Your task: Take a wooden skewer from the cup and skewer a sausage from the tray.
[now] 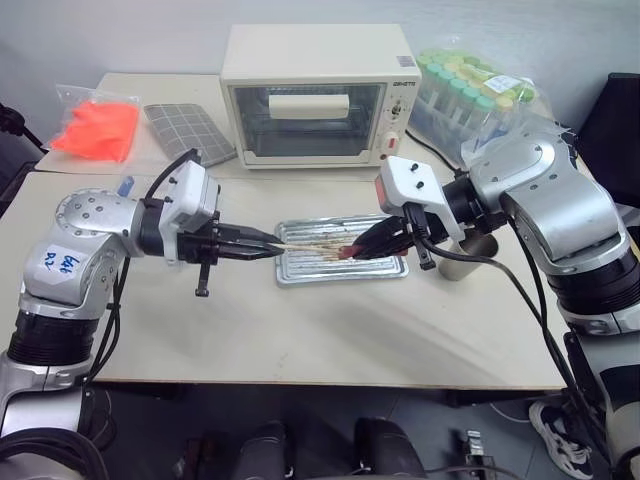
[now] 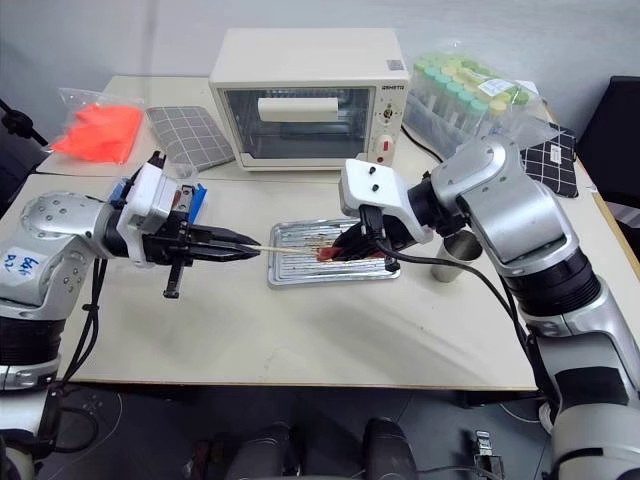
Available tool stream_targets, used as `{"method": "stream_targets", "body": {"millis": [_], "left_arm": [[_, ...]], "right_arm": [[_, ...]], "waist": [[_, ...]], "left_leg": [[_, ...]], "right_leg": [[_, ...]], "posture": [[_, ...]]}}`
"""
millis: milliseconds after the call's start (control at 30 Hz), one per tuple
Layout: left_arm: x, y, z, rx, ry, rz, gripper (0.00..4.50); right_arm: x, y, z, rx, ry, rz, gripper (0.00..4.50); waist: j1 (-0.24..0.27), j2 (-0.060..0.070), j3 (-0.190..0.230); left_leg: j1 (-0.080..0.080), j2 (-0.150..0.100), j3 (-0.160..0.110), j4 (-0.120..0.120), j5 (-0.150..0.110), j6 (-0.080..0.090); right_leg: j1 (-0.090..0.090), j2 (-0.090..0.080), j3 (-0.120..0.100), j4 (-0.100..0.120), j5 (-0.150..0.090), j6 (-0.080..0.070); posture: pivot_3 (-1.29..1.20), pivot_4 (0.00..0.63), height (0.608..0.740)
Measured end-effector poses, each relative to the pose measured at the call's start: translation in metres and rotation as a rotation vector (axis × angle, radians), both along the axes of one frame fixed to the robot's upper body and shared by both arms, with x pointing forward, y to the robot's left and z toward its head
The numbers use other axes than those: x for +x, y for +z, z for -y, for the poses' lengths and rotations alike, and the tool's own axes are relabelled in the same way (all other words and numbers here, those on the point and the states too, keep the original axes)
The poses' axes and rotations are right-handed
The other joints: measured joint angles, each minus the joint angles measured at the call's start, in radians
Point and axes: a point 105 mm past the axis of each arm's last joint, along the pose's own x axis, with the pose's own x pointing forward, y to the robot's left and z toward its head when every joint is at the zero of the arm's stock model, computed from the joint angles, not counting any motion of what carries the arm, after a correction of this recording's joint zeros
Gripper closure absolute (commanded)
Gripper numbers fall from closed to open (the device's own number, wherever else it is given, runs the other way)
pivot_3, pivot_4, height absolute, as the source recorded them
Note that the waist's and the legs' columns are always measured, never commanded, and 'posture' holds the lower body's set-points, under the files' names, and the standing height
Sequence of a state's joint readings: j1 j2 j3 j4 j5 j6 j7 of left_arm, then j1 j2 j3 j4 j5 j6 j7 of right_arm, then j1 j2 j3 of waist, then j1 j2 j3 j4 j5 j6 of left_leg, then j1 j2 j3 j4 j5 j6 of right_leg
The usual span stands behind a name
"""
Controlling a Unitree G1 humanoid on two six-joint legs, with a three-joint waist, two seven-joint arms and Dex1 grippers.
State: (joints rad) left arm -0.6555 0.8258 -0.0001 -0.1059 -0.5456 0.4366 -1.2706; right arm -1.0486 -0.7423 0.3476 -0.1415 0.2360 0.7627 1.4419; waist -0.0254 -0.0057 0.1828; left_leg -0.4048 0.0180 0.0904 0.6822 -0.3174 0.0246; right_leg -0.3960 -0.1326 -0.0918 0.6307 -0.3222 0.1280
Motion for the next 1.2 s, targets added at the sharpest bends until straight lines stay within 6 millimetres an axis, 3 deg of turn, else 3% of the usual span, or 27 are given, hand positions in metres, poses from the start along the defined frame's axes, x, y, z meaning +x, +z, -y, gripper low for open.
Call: {"method": "stream_targets", "body": {"millis": [1200], "left_arm": [[0.01,-0.004,0.023,-0.008,-0.005,0.068,4.5]], "right_arm": [[0.005,0.005,-0.008,0.034,-0.064,-0.051,4.35]], "waist": [[0.0,0.0,0.0]], "left_leg": [[0.0,-0.002,0.0,0.0,0.0,0.0]], "right_leg": [[0.0,0.0,0.0,0.0,0.0,0.0]], "posture": [[0.0,0.15,0.74]]}}
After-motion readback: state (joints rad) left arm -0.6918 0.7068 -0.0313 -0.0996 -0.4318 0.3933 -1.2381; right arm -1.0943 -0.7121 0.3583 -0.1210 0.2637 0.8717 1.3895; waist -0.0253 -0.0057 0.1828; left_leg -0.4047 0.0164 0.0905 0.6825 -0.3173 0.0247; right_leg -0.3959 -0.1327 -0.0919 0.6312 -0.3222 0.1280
